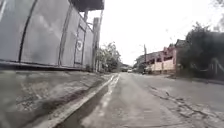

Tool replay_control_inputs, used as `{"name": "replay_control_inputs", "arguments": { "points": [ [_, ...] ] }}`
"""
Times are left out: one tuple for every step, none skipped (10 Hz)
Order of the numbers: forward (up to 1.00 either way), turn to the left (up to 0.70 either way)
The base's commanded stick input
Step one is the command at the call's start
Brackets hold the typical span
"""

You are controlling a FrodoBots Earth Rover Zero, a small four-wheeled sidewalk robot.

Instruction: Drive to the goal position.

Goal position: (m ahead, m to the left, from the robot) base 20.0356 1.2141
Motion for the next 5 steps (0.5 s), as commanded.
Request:
{"name": "replay_control_inputs", "arguments": {
  "points": [
    [0.70, 0.00],
    [0.70, 0.00],
    [0.70, 0.00],
    [0.70, 0.00],
    [0.70, 0.00]
  ]
}}
